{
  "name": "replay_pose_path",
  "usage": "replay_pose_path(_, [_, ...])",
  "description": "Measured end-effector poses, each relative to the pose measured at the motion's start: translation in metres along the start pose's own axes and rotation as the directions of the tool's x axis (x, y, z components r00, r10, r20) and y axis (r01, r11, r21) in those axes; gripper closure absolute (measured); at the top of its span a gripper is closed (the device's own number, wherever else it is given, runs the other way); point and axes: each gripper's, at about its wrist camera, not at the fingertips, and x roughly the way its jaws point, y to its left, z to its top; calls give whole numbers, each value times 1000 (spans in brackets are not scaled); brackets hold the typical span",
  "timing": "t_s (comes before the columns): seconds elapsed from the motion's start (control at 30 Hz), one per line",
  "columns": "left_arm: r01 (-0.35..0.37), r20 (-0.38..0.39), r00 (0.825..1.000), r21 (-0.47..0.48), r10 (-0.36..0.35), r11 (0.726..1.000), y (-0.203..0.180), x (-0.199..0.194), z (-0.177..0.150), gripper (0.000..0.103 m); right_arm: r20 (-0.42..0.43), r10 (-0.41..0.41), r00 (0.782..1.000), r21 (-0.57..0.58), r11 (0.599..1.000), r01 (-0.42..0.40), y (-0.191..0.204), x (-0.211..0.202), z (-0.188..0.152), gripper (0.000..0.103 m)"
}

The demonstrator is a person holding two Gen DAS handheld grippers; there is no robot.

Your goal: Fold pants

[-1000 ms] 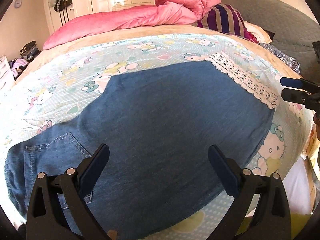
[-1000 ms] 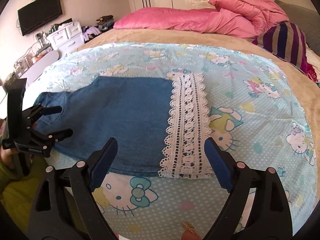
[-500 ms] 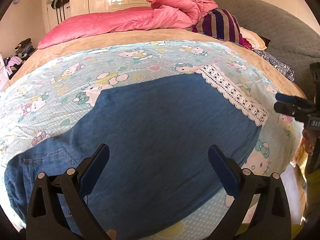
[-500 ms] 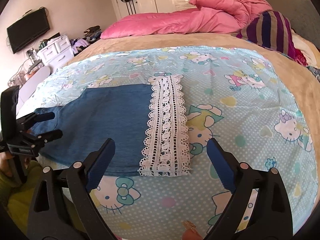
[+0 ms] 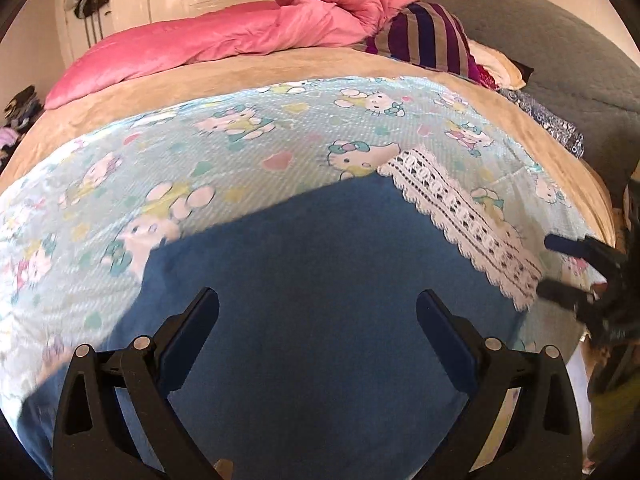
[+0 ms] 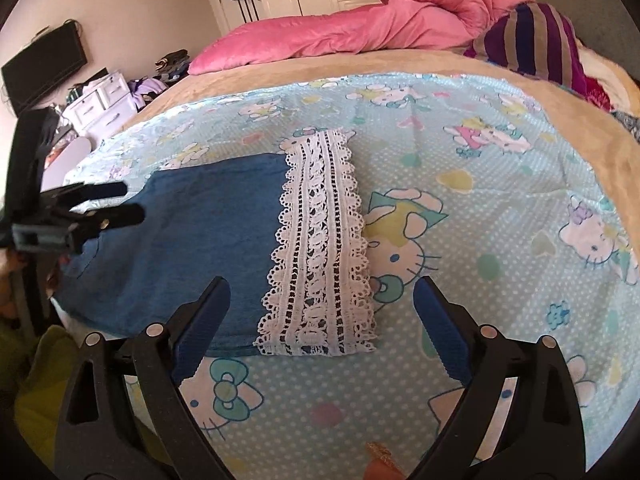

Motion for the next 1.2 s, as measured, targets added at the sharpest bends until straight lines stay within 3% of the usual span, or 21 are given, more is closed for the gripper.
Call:
replay_pose_path(0.3, [44, -13, 999, 52, -43, 998, -9, 42, 50, 5, -34, 42, 999, 44, 998, -41, -5, 16, -3, 16])
replay_pose_path(0.6, [81, -79, 994, 94, -73, 992, -5, 101, 74, 11, -39, 65, 997, 93, 994, -61, -10, 27, -4, 17])
replay_pose_path(0.63, [111, -89, 991, 94, -102, 989, -3, 107, 74, 17, -40, 68, 997, 95, 993, -64, -10, 28, -4, 18])
replay_pose_path(0.7, [214, -131, 970, 58, -205, 975, 1, 120, 73, 17, -41, 76, 996, 99, 992, -72, -10, 30, -2, 26])
replay_pose_path(0.83, [216, -133, 970, 86, -203, 973, -3, 129, 71, 19, -58, 127, 990, 117, 986, -120, -10, 37, 1, 35])
replay_pose_path(0.87, [211, -130, 972, 88, -198, 974, -5, 130, 71, 22, -66, 139, 988, 117, 985, -131, -9, 40, 2, 35])
replay_pose_path(0.97, [199, -111, 976, 91, -188, 976, -11, 129, 71, 44, -71, 146, 987, 107, 985, -138, -6, 44, 3, 41])
replay_pose_path(1.03, [240, -101, 967, 64, -233, 969, -15, 127, 70, 76, -74, 159, 985, 94, 984, -152, -3, 47, 4, 47])
replay_pose_path(1.2, [193, -92, 979, 101, -184, 976, -31, 125, 64, 87, -75, 188, 979, 78, 980, -183, 3, 50, 10, 76])
